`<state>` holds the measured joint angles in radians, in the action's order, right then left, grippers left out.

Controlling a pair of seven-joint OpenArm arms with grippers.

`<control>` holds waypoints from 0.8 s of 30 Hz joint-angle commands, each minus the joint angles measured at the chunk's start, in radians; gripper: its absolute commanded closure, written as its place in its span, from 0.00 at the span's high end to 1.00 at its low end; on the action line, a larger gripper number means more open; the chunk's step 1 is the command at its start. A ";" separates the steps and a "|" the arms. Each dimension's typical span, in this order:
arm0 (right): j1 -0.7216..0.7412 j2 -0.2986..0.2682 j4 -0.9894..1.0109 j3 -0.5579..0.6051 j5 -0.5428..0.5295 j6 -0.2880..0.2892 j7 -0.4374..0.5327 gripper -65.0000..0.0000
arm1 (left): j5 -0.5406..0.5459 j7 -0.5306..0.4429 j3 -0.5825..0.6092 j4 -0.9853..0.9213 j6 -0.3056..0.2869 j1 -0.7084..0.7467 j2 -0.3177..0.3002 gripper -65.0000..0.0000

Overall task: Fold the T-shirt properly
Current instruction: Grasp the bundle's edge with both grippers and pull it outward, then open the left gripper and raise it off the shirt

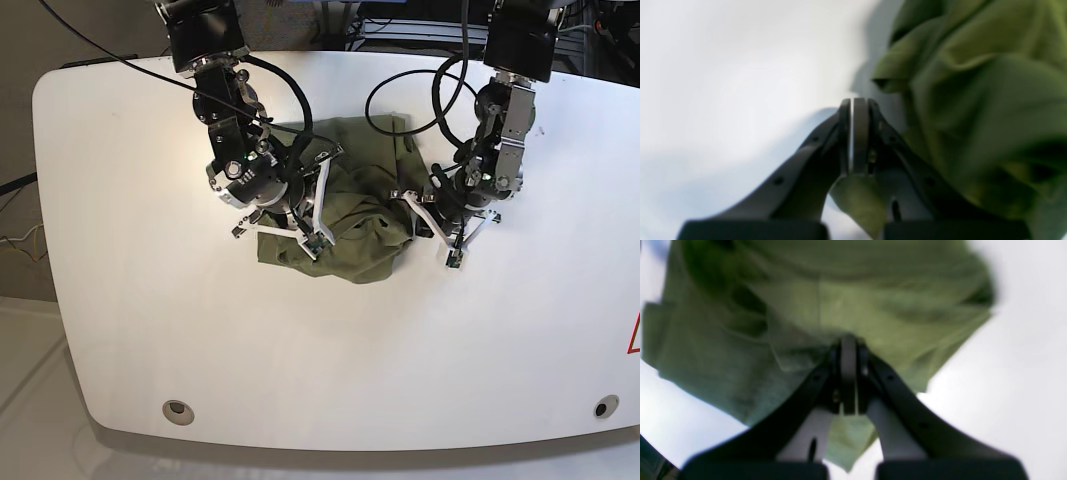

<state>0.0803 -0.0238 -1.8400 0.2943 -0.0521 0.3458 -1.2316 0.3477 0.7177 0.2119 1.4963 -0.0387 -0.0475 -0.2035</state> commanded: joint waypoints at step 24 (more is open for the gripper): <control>0.020 0.006 -0.145 -0.074 -0.001 0.000 -0.029 0.57 | 0.004 0.174 -0.286 0.433 -0.002 0.180 -0.029 0.02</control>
<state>0.0803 -0.0193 -1.9690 0.2214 -0.0509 0.3470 -1.3132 0.3439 0.9089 -0.0505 1.9072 -0.0368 0.1158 -0.2253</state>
